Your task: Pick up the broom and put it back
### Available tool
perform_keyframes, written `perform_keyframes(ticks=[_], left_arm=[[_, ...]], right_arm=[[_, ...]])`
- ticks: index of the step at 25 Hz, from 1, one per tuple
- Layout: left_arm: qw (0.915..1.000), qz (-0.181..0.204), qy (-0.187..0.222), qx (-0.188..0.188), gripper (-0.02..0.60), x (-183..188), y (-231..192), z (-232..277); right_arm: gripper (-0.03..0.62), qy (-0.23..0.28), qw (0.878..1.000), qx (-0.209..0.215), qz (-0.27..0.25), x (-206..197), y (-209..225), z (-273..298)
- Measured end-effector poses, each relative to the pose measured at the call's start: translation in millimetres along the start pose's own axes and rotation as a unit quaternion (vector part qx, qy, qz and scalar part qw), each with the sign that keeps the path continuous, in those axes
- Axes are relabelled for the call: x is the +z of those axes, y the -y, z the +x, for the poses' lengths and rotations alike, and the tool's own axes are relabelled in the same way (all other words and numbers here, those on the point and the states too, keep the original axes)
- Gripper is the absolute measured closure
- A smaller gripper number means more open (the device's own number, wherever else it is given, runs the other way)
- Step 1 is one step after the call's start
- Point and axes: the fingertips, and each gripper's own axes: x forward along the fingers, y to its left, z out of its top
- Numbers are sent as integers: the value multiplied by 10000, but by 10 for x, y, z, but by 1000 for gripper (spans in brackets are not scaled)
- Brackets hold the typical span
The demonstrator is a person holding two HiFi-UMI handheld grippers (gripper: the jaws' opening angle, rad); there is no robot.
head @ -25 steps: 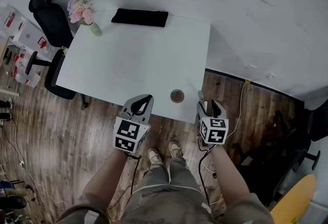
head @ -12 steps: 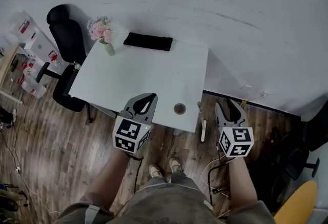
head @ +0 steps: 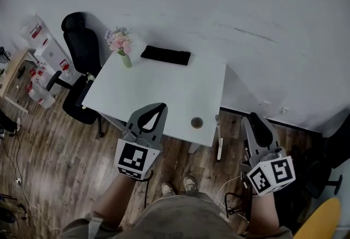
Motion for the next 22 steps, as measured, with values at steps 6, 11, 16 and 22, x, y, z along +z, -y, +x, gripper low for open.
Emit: perform_keyframes(ticks=[6,11,16,22], left_arm=[[9997,-183,133,18,565,99,50,-297],[9994,-275,-172,96,565,-141,57,-448],[9985,-226,-481,108,565,-378,146,-608],[9974,-426,-575,127,565,-487,190,-682]], right_arm=[[508,-198,9993,262,-185,-78,-313,-251],[530,-570,9971,470,201,-327,-466,-386],[562,-774,9951,564,230,-512,-574,-500],[563,-872,9937,695,83,-565,-655,-472]])
